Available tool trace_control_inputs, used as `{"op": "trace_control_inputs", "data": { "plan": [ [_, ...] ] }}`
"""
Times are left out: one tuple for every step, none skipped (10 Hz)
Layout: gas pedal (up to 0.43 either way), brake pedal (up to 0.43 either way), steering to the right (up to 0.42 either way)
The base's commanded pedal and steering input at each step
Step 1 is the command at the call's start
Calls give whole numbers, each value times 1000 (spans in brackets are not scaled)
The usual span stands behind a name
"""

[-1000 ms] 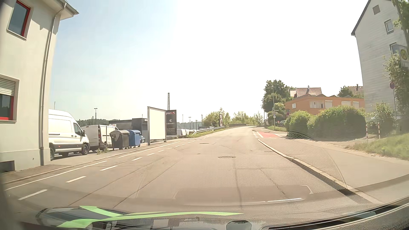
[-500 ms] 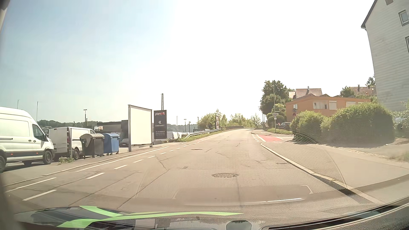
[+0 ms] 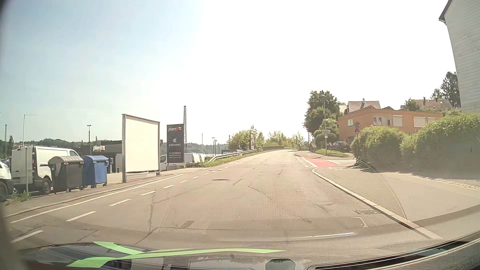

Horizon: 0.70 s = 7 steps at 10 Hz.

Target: Follow the waypoints while adhering to traffic rules and regulations

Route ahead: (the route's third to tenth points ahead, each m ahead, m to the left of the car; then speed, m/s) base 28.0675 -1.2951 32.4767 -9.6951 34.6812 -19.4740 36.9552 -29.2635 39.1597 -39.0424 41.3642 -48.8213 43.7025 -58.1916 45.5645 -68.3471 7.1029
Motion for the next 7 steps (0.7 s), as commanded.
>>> {"op": "trace_control_inputs", "data": {
  "plan": [
    [0,55,8],
    [0,55,8],
    [0,61,8],
    [0,61,8],
    [0,61,8],
    [0,55,8],
    [0,43,8]
  ]
}}
